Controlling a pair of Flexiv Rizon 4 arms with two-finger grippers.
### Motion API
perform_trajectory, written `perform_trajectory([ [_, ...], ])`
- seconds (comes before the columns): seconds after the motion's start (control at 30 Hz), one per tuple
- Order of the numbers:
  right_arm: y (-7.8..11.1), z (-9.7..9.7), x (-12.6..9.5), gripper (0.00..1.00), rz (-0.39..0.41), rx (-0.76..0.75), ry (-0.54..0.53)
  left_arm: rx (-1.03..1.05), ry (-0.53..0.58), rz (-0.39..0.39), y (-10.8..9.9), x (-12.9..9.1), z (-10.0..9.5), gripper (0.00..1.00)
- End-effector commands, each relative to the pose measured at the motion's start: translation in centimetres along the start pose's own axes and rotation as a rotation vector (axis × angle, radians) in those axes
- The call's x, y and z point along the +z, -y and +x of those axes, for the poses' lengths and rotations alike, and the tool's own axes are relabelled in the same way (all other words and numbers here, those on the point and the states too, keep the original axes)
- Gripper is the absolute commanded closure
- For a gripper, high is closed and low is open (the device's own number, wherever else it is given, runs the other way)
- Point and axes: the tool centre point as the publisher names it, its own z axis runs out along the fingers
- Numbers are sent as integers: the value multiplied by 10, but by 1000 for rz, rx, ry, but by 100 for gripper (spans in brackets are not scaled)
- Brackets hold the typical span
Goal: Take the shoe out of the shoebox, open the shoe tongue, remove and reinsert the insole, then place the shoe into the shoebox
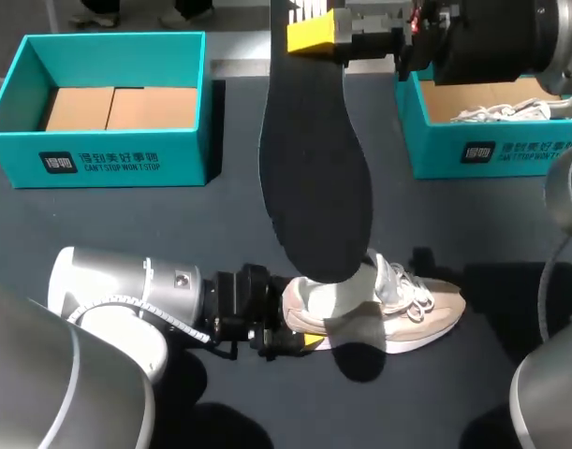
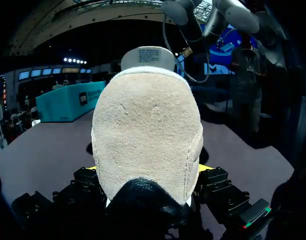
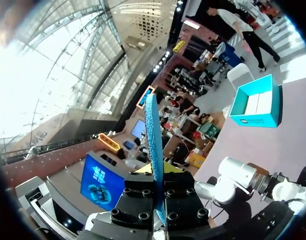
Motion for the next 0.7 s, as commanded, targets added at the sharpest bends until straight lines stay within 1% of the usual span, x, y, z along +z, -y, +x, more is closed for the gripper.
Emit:
perform_trajectory([
  [0.03,12,9,7,100,-64,-7,-14,1,2,-2,0,1,1,100],
  [0.27,13,10,9,100,-65,-7,-22,1,2,-2,0,1,1,100],
  [0.4,11,5,10,100,-62,-7,-23,1,2,-2,0,1,1,100],
  [0.7,-3,-10,10,100,-76,-7,-14,1,2,-2,0,1,1,100],
])
